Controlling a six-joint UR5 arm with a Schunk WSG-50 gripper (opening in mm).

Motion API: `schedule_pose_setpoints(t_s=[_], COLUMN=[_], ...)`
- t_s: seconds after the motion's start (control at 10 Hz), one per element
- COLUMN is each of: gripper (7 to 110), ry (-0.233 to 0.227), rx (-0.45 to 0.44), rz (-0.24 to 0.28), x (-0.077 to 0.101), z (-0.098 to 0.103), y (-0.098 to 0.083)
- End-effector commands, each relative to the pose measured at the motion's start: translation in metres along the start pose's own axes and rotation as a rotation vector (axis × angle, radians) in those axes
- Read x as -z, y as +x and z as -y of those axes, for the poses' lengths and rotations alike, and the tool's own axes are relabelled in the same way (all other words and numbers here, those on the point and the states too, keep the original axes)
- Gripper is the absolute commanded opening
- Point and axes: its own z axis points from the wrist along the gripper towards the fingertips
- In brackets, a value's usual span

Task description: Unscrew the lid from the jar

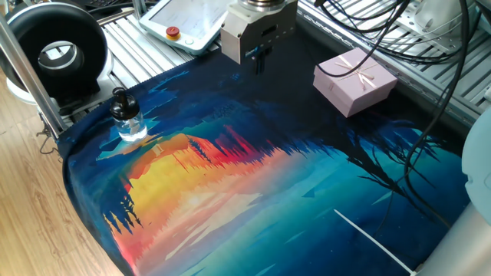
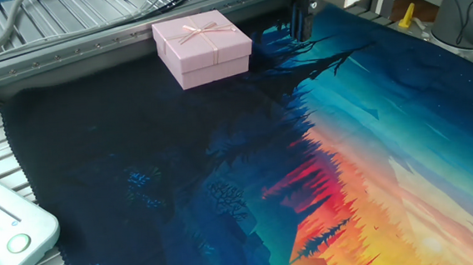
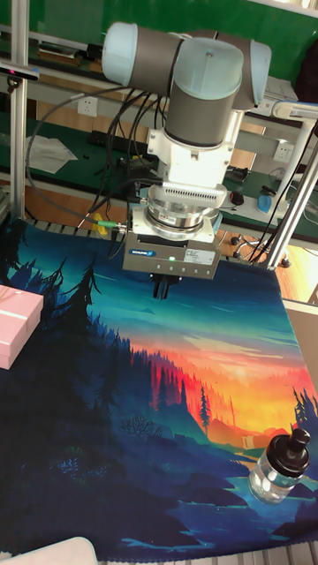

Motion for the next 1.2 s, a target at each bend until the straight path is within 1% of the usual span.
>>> schedule_pose_setpoints(t_s=[0.0,0.1,0.5,1.1], gripper=[7,7,7,7], ry=[-0.002,-0.007,0.017,0.025], rx=[0.060,0.085,0.191,0.268], rz=[0.011,0.011,0.016,0.022], x=[0.0012,0.0012,0.0010,0.0005], z=[-0.0003,-0.0016,0.0032,0.0035], y=[-0.0025,-0.0025,-0.0041,-0.0061])
